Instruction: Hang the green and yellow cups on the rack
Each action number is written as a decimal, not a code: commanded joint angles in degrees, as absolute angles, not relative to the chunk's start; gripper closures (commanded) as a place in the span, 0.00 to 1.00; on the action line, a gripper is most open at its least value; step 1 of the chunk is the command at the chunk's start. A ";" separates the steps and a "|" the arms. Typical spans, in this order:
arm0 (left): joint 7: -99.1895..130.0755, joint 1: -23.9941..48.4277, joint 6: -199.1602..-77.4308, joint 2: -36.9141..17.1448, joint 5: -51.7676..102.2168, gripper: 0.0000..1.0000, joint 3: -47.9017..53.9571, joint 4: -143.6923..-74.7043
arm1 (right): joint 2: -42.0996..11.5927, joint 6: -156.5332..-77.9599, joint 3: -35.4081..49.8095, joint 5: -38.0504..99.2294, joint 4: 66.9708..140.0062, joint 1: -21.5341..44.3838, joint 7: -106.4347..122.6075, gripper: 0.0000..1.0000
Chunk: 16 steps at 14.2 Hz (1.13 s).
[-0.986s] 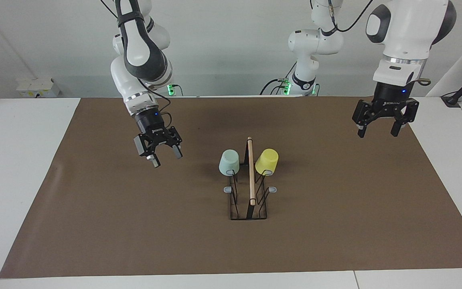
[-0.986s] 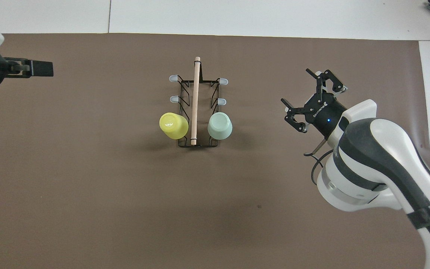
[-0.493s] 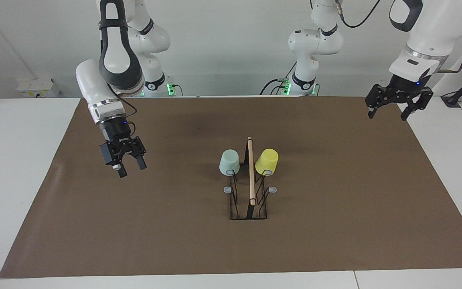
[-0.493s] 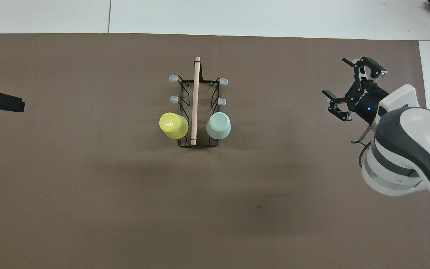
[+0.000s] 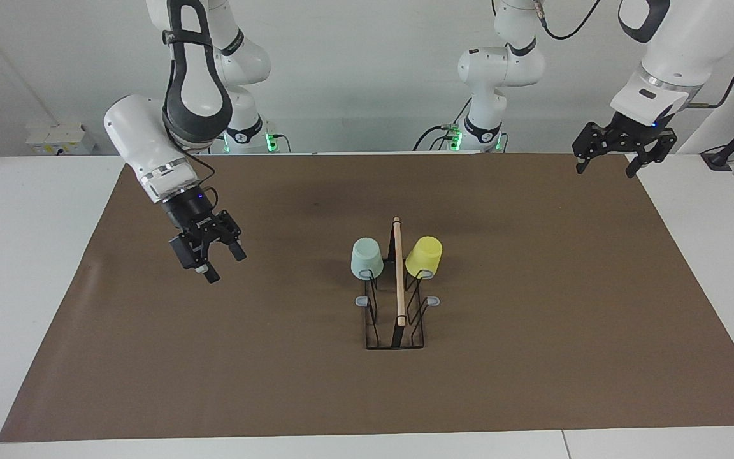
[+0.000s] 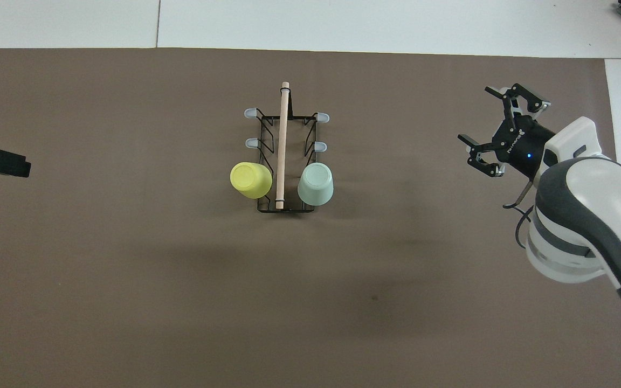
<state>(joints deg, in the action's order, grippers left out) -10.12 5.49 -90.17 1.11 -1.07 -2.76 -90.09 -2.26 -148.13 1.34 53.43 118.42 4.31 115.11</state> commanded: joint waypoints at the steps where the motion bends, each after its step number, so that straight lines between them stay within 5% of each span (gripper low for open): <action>1: -10.55 4.31 -89.73 2.81 -0.26 0.00 -1.67 -92.11 | -0.09 -137.84 1.67 38.89 115.23 1.15 88.14 0.00; 9: -9.67 4.31 -90.44 2.81 -0.26 0.00 -2.02 -92.02 | 2.64 -115.43 1.50 20.57 111.89 -3.95 46.87 0.00; 16: -9.76 4.39 -91.14 2.90 -0.18 0.00 -1.93 -92.55 | 2.55 -103.73 1.49 13.98 108.90 -6.50 26.93 0.00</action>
<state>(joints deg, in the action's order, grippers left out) -10.02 4.93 -90.17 1.21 -1.00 -2.26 -90.40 2.46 -107.57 0.89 15.76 110.50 -5.50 33.42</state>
